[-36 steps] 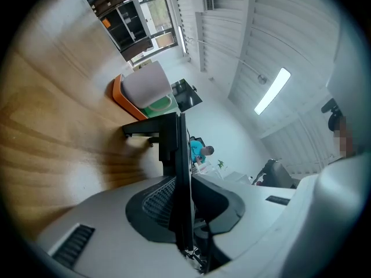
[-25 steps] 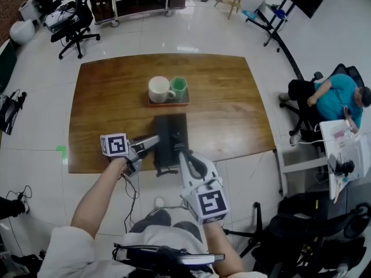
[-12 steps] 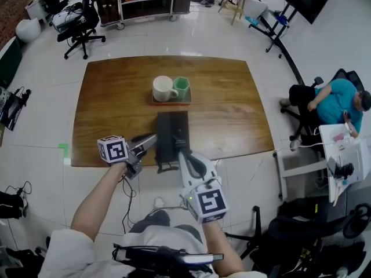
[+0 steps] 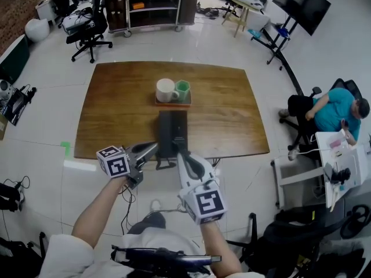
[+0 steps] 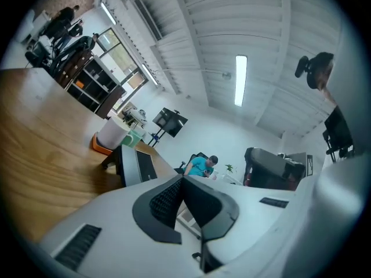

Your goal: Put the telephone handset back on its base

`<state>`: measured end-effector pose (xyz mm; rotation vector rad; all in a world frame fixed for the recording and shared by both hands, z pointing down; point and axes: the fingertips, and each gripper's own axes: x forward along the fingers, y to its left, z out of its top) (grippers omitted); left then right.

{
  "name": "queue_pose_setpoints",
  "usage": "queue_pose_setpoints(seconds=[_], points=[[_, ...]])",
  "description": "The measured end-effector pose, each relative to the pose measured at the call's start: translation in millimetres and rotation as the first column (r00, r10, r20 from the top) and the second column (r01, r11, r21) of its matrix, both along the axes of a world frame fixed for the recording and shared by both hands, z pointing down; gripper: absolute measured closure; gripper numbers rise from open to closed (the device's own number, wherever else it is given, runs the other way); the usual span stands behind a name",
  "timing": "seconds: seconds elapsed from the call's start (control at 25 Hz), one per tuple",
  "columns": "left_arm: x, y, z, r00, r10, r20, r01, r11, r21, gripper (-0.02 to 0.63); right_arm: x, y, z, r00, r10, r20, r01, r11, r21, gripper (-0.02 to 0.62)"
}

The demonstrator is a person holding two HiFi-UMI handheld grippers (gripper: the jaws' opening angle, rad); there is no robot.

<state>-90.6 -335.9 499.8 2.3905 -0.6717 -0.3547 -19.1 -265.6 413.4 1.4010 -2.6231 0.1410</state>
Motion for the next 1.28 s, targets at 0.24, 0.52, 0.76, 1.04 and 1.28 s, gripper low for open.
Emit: queue_pose_setpoints(seconds=[0.24, 0.52, 0.76, 1.04, 1.28], points=[[26.6, 53.3, -45.3, 1.0, -0.008, 0.021, 0.005, 0.991, 0.133, 0.604, 7.4, 31.4, -4.8, 1.0, -0.009, 0.019, 0.009, 1.0, 0.018, 0.595], [42.8, 117.4, -104.5, 0.996, -0.08, 0.049, 0.062, 0.953, 0.296, 0.604, 8.0, 74.3, -11.9, 0.999, -0.053, 0.006, 0.053, 0.997, 0.05, 0.595], [53.4, 181.0, -141.6, 0.975, -0.198, 0.101, 0.136, 0.89, 0.435, 0.604, 14.2, 121.5, -28.6, 0.997, -0.072, 0.025, 0.069, 0.993, 0.099, 0.595], [69.2, 264.7, -163.8, 0.949, -0.293, 0.118, 0.196, 0.839, 0.507, 0.604, 28.4, 192.7, -41.3, 0.994, -0.099, 0.046, 0.093, 0.987, 0.132, 0.595], [86.3, 324.7, -171.6, 0.935, -0.331, 0.129, 0.213, 0.812, 0.543, 0.604, 38.1, 250.8, -48.9, 0.991, -0.119, 0.06, 0.109, 0.982, 0.156, 0.595]])
